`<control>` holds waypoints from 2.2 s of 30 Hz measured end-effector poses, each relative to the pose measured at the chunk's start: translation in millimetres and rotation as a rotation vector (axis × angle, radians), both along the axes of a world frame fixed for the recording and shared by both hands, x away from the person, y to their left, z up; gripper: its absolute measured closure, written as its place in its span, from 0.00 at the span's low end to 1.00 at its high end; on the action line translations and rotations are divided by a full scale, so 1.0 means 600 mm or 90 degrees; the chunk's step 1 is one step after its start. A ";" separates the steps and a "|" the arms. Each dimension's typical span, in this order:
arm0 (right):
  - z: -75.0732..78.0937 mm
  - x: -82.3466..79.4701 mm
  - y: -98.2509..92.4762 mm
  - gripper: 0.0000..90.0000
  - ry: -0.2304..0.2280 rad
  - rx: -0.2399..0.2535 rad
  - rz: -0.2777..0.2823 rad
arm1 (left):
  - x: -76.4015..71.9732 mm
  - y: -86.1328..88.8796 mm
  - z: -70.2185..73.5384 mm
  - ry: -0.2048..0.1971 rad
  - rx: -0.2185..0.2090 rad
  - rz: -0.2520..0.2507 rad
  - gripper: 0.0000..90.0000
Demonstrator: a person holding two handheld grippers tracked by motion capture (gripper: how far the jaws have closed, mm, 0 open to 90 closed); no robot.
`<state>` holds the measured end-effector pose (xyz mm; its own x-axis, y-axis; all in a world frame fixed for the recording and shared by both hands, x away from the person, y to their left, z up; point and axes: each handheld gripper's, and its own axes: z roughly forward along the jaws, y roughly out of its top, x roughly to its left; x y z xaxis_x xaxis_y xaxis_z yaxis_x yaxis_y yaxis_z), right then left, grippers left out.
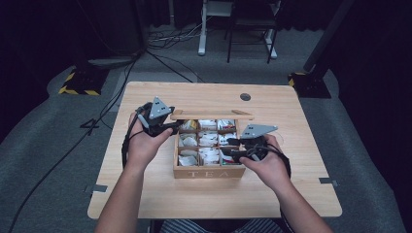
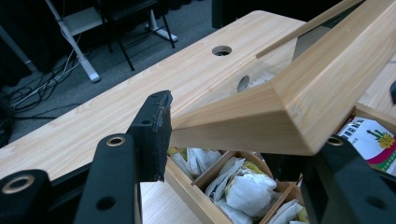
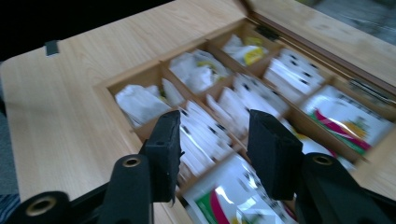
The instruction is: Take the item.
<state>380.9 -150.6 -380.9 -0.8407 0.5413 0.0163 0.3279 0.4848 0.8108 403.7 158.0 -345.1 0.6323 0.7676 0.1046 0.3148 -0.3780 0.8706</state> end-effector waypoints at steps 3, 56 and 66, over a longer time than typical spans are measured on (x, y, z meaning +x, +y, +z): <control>-0.005 -0.002 0.030 0.61 0.003 0.003 0.023 | 0.000 0.000 0.000 -0.002 0.003 -0.001 0.54; -0.076 0.004 0.228 0.59 0.011 -0.109 0.019 | 0.001 -0.006 0.001 -0.004 0.013 -0.012 0.53; -0.086 0.003 0.235 0.63 0.017 -0.124 0.025 | 0.001 -0.008 0.000 -0.003 0.013 -0.013 0.52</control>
<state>383.0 -9.3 -432.6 -0.8619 0.5033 -0.0625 0.3260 0.6442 0.6919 404.4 153.3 -345.0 0.6477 0.7518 0.1235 0.3022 -0.4023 0.8642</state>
